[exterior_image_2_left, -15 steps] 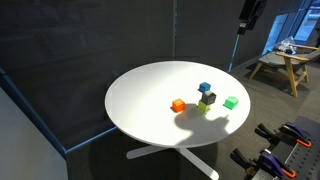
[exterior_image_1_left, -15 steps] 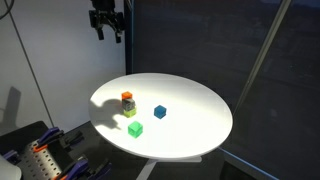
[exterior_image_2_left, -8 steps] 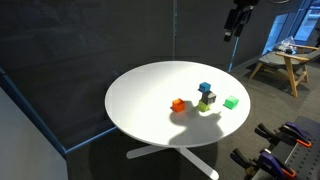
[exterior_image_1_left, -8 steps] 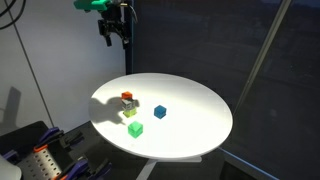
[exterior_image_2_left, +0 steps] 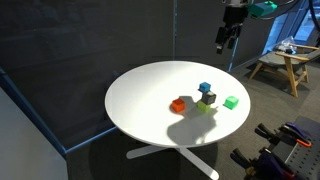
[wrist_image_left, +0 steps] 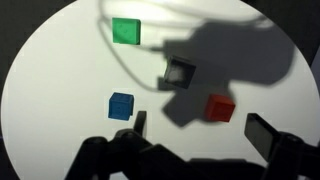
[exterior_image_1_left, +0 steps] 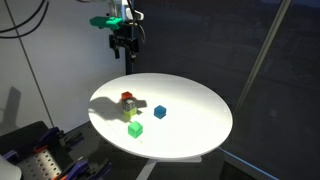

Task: Put the gray block on the table

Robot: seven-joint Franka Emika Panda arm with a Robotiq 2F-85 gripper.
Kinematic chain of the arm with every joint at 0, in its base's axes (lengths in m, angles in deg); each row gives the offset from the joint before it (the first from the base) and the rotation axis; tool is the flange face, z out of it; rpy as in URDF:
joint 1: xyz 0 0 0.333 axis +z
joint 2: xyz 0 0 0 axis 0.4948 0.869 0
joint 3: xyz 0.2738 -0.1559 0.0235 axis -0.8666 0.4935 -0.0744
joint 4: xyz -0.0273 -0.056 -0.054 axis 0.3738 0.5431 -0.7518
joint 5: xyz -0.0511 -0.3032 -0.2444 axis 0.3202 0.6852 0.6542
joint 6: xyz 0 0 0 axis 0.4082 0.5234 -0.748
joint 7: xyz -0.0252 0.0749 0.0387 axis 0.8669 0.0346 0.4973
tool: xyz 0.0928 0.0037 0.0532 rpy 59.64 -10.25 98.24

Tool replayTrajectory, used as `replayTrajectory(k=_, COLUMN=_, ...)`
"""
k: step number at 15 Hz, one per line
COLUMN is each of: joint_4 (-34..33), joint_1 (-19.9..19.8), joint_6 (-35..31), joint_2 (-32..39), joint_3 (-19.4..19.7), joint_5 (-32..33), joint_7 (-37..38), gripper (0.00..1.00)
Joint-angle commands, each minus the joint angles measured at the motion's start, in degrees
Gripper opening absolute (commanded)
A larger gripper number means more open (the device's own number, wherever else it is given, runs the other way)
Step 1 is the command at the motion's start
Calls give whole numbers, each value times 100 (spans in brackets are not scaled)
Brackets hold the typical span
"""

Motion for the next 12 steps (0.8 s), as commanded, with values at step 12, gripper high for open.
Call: replayTrajectory(k=12, joint_4=-576, joint_1=-77, joint_6=-329, joint_2=1474, joint_3=55, joint_5=-67, joint_7=-88, gripper=100)
